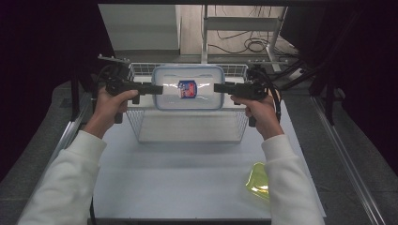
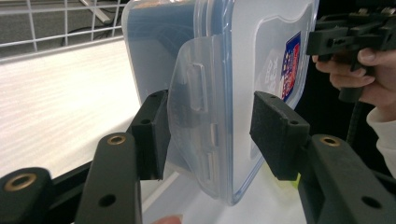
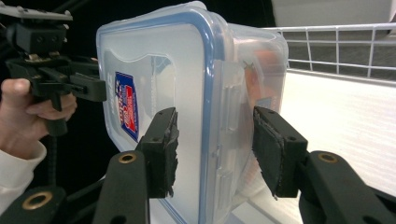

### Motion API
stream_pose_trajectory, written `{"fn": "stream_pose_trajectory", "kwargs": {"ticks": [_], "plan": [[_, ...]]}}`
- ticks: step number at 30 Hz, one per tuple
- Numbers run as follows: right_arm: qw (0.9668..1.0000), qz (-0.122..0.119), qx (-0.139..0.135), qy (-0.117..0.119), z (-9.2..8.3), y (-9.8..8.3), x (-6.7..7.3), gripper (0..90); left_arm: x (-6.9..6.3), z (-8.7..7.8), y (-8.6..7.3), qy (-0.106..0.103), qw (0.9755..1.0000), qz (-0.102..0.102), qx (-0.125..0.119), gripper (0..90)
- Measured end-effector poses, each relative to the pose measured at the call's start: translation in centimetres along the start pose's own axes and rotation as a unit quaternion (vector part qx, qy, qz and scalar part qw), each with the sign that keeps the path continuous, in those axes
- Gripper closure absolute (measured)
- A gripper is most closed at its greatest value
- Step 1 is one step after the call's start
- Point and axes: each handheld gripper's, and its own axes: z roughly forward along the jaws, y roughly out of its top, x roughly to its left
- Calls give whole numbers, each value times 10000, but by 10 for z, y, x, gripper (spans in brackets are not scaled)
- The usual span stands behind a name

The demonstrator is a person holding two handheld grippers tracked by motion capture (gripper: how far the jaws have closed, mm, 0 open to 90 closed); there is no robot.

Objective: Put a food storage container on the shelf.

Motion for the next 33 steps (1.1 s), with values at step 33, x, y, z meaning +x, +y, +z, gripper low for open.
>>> {"fn": "stream_pose_trajectory", "kwargs": {"ticks": [33], "plan": [[9957,746,-85,-544,23,9,-15,458,27,17,11,496,9947,-822,-369,253]]}}
